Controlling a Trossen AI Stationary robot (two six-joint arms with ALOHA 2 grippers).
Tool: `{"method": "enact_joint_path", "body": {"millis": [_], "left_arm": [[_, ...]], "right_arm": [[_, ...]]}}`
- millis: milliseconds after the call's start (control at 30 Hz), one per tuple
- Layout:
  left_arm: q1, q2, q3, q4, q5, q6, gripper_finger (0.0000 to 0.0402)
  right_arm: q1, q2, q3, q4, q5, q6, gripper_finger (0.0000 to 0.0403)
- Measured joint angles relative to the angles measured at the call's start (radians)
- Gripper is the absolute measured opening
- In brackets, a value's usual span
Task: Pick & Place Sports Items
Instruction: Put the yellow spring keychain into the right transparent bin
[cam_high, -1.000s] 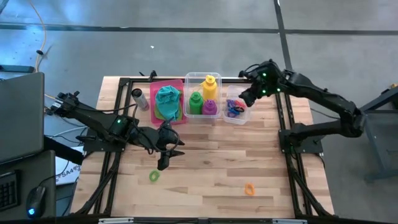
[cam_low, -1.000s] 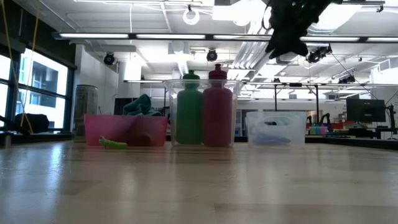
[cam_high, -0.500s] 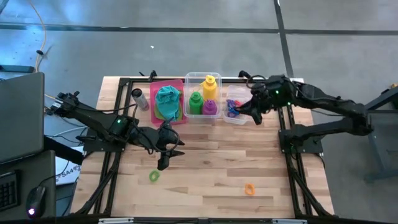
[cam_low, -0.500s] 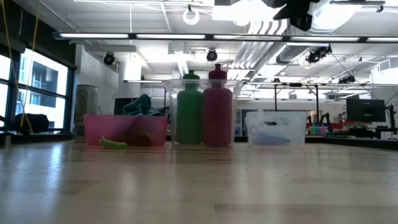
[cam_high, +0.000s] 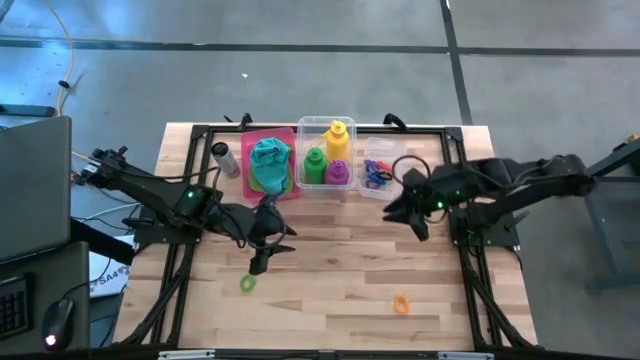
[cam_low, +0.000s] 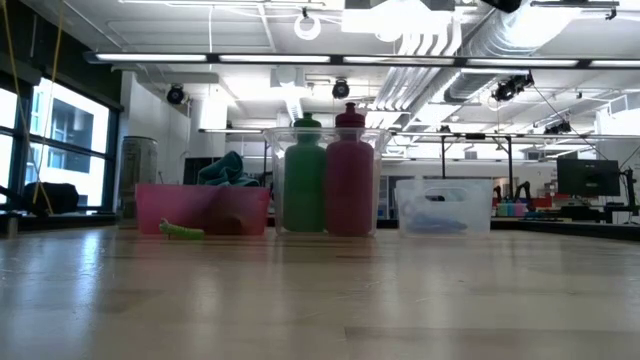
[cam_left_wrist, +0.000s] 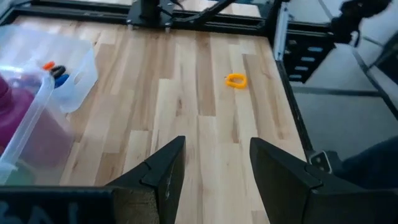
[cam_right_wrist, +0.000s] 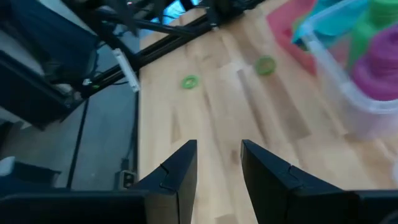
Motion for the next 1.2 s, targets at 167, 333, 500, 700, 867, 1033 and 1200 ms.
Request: {"method": "enact_joint_path", "body": {"millis": [167,333,500,700,867,1033,1200], "left_arm": [[0.027,-0.018,0.0,0.001,0.072,0.017,0.0177],[0.103,-0.038,0.001,-0.004,0.192,0.025,0.0177],[0.178,-0.045,0.001,-0.051,0.217,0.055,0.0177],[0.241,-0.045,0.001,-0.093,0.219,0.073,0.0177],[0.267,-0.045,0.001,-0.093,0.18,0.078,0.0177],[0.28,-0.045,0.001,-0.089,0.177,0.08,0.0177],[0.28,-0.045,0.001,-0.084,0.177,0.079,0.0177]], "right_arm": [[0.138,0.001,0.0,0.008,0.088,0.103,0.0117],[0.274,0.025,0.0,0.013,0.2,0.162,0.0117],[0.379,0.063,0.0,0.017,0.236,0.185,0.0117],[0.46,0.103,0.0,0.015,0.156,0.133,0.0117],[0.49,0.118,0.0,-0.016,0.016,0.034,0.0117],[0.498,0.118,0.0,-0.099,-0.115,-0.07,0.0117],[0.498,0.118,0.0,-0.187,-0.173,-0.195,0.0117]]}}
